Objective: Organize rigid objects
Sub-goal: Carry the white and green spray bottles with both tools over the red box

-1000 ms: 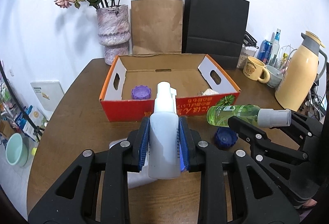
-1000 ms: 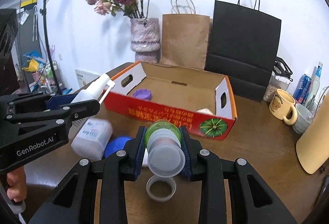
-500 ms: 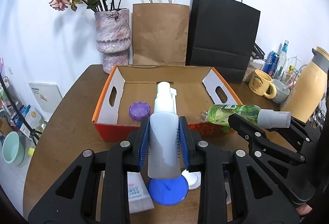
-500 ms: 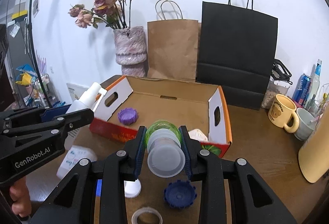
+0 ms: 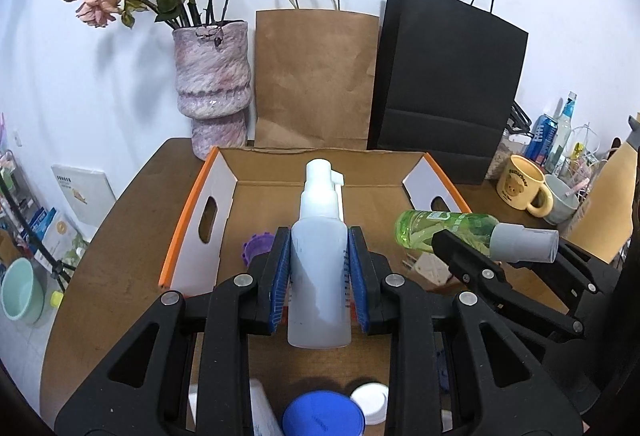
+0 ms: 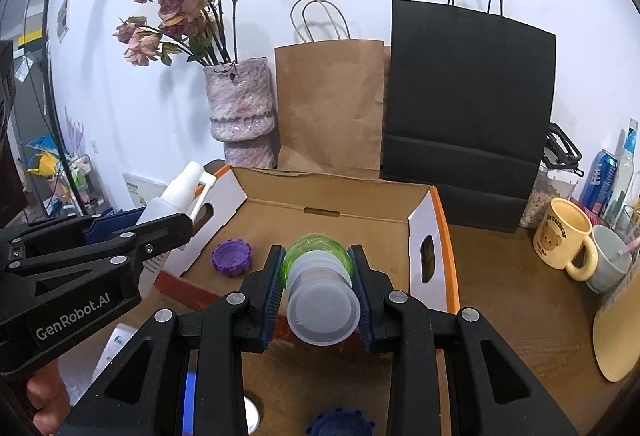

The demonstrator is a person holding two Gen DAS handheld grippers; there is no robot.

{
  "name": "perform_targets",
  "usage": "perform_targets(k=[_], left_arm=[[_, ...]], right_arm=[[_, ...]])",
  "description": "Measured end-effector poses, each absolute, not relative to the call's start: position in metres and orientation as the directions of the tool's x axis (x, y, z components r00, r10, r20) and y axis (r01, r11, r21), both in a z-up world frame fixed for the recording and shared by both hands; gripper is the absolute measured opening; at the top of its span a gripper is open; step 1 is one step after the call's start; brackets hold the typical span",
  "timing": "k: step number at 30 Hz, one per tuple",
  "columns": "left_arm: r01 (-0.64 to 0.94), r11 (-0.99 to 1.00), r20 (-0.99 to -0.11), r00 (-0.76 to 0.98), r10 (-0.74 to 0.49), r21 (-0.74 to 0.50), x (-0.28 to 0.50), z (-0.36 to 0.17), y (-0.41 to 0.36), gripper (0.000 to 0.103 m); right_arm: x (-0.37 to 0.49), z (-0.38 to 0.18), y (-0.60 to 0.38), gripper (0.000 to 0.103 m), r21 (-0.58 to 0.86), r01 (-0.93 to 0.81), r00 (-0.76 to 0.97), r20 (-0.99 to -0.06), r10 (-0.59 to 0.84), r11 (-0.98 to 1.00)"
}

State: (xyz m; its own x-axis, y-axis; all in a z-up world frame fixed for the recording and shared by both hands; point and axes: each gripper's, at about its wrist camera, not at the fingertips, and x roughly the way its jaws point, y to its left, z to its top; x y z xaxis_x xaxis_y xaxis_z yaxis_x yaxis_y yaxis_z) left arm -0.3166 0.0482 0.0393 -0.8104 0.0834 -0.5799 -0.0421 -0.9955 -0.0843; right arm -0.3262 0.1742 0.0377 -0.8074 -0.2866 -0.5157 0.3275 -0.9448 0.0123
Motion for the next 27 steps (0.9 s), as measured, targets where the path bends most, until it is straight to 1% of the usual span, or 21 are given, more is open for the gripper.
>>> perform_targets(k=[20,27], left_arm=[[0.007,-0.998,-0.598,-0.801,0.029,-0.058,-0.385,0.026,0.042,0.024],[0.021,-0.999,-0.610,-0.792,0.014,-0.049,-0.402,0.022,0.036,0.024]], right_arm=[[-0.393,0.030,0.172,0.035,-0.009,0.310,-0.802,-0.539,-0.257,-0.951],[-0.406,0.021,0.170,0.035,-0.024,0.314,-0.788,-0.565,-0.246,-0.949]])
